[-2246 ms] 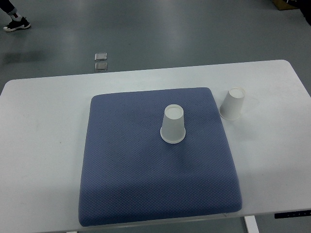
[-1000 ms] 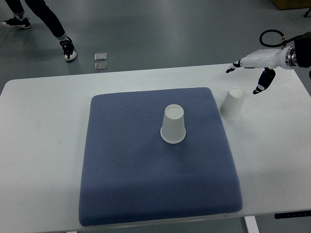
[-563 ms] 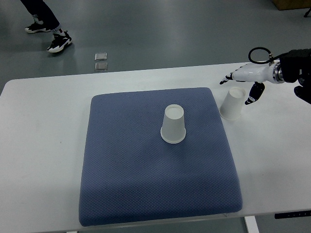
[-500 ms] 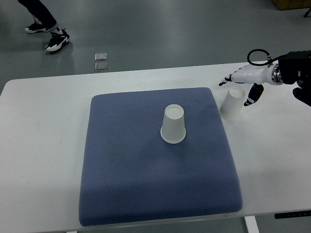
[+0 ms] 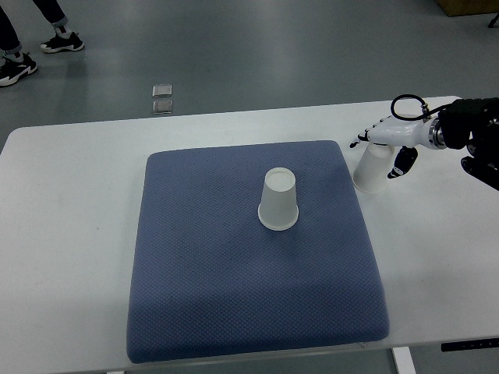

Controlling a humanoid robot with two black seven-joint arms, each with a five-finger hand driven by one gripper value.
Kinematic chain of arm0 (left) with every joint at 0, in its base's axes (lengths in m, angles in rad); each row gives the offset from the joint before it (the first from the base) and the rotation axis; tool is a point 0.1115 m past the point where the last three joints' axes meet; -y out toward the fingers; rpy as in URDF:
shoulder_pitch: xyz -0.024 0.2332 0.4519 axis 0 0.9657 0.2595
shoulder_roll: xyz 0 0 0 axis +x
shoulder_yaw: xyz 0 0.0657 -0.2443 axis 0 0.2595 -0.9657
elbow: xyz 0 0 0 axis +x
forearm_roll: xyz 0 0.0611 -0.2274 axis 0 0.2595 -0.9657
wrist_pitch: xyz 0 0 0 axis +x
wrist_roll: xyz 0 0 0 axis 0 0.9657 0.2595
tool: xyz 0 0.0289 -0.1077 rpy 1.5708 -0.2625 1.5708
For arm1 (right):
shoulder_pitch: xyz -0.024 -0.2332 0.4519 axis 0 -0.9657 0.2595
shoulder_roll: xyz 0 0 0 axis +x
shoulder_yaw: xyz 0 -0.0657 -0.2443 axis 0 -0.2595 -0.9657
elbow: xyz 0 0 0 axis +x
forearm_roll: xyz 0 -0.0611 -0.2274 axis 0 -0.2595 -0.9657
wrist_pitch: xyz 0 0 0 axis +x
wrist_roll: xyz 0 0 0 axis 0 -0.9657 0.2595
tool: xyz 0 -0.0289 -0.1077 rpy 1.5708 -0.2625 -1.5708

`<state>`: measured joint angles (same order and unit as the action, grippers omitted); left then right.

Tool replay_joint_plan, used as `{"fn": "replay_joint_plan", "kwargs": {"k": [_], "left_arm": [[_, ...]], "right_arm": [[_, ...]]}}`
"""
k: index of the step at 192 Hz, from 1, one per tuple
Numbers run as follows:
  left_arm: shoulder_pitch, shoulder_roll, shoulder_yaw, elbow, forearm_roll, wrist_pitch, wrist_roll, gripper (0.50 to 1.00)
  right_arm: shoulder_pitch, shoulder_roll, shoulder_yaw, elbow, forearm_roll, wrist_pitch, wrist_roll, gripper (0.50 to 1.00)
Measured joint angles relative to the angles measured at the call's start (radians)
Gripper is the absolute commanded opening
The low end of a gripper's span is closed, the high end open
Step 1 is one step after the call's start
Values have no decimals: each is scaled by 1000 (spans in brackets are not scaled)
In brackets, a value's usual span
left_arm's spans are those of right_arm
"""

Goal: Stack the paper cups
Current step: 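Close the right hand fingers around the white cup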

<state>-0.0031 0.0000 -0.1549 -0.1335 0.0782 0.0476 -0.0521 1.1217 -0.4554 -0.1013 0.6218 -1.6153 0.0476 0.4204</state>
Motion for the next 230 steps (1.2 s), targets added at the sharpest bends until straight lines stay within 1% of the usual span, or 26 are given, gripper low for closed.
{"fn": "replay_joint_plan", "kwargs": {"k": [6,39,50,59,66,75,79,80,84,92,93,100,103,106,107,108,109,110,111,112,113,114,117,119,189,230], "left_arm": [[0,0,0,0,0,0,0,1000],[0,0,0,0,0,0,0,1000],[0,0,0,0,0,0,0,1000],[0,0,0,0,0,0,0,1000],[0,0,0,0,0,0,0,1000],[0,0,0,0,0,0,0,1000],[0,0,0,0,0,0,0,1000],[0,0,0,0,0,0,0,1000],[0,0,0,0,0,0,0,1000],[0,0,0,0,0,0,0,1000],[0,0,0,0,0,0,0,1000],[0,0,0,0,0,0,0,1000],[0,0,0,0,0,0,0,1000],[0,0,0,0,0,0,0,1000],[0,0,0,0,0,0,0,1000],[0,0,0,0,0,0,0,1000],[0,0,0,0,0,0,0,1000],[0,0,0,0,0,0,0,1000],[0,0,0,0,0,0,0,1000],[0,0,0,0,0,0,0,1000],[0,0,0,0,0,0,0,1000],[0,0,0,0,0,0,0,1000],[0,0,0,0,0,0,0,1000],[0,0,0,0,0,0,0,1000],[0,0,0,0,0,0,0,1000],[0,0,0,0,0,0,0,1000]], "right_arm": [[-2,2,0,-2,0,-2,1,838],[-14,23,-1,-24,0,-14,3,825],[-20,28,-2,-27,0,-16,4,799],[-23,31,-2,-28,0,-16,4,789],[-25,34,-3,-28,0,-17,5,764],[-26,36,-3,-30,-1,-17,5,754],[-26,37,-3,-31,-1,-17,5,733],[-26,37,-3,-31,-1,-17,5,721],[-26,39,-3,-32,-1,-17,5,713],[-26,41,-3,-35,-2,-17,5,680],[-26,41,-3,-35,-2,-17,5,668],[-26,42,-3,-36,-3,-17,5,637],[-26,42,-4,-37,-4,-17,5,611],[-26,42,-4,-37,-4,-17,5,599],[-26,42,-4,-37,-4,-17,5,582],[-26,42,-5,-37,-4,-17,5,582],[-26,42,-5,-37,-4,-17,5,566],[-26,42,-6,-37,-4,-17,5,566],[-26,42,-7,-37,-4,-17,5,552],[-26,42,-7,-37,-4,-17,5,552],[-26,42,-8,-37,-4,-17,5,535],[-26,43,-9,-37,-4,-17,5,535],[-26,43,-11,-37,-4,-17,5,507],[-26,43,-13,-37,-4,-17,5,500],[-19,43,-30,-37,-5,-22,7,500],[13,38,-30,-36,-3,-21,10,500]]}}
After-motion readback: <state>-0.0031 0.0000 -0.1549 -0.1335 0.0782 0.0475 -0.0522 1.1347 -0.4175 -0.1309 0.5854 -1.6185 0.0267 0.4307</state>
